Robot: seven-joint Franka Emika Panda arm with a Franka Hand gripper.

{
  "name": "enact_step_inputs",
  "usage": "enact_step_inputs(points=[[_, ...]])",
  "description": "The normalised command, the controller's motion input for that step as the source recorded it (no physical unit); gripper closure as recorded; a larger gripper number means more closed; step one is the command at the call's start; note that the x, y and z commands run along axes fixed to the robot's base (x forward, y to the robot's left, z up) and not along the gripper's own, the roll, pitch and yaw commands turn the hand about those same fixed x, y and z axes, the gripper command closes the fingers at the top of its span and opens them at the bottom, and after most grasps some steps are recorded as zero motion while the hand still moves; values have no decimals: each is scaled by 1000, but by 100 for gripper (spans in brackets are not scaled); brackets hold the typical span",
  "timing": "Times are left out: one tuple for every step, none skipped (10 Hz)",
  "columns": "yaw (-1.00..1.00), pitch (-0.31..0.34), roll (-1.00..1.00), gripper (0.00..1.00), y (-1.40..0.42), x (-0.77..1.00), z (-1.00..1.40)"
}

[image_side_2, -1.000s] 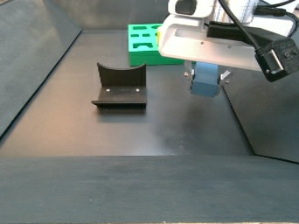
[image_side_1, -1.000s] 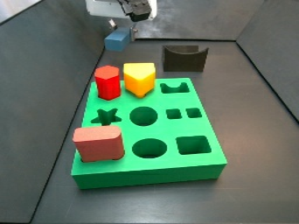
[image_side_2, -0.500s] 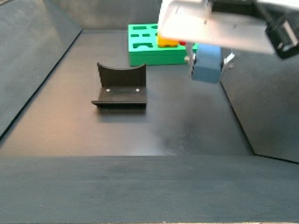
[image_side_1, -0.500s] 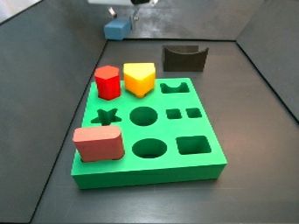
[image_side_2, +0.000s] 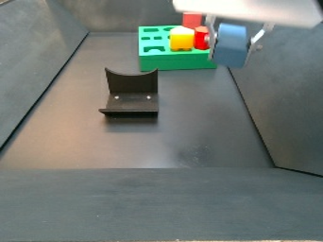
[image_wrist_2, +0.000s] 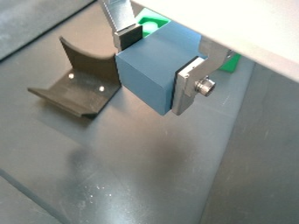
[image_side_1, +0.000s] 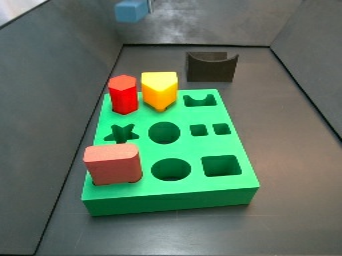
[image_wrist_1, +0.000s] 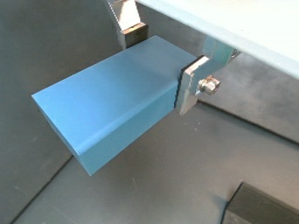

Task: Pick up the rectangle object. Move up. Place the rectangle object on the fixture. Regrasp the rectangle object. Move to above the board. Insert the rectangle object.
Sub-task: Place the rectangle object on the fixture.

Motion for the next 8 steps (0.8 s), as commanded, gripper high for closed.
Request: enact_step_inputs(points=[[13,78,90,100,11,-11,480],[18,92,93,100,10,-3,284],[997,141,-107,100,-297,1000,98],[903,157,-109,100,-293,1000,18],[728,152,-110,100,-259,1000,18],[419,145,-124,100,-202,1000,31],[229,135,-122,100,-178,1000,22],[147,127,-114,100,-150,1000,16]])
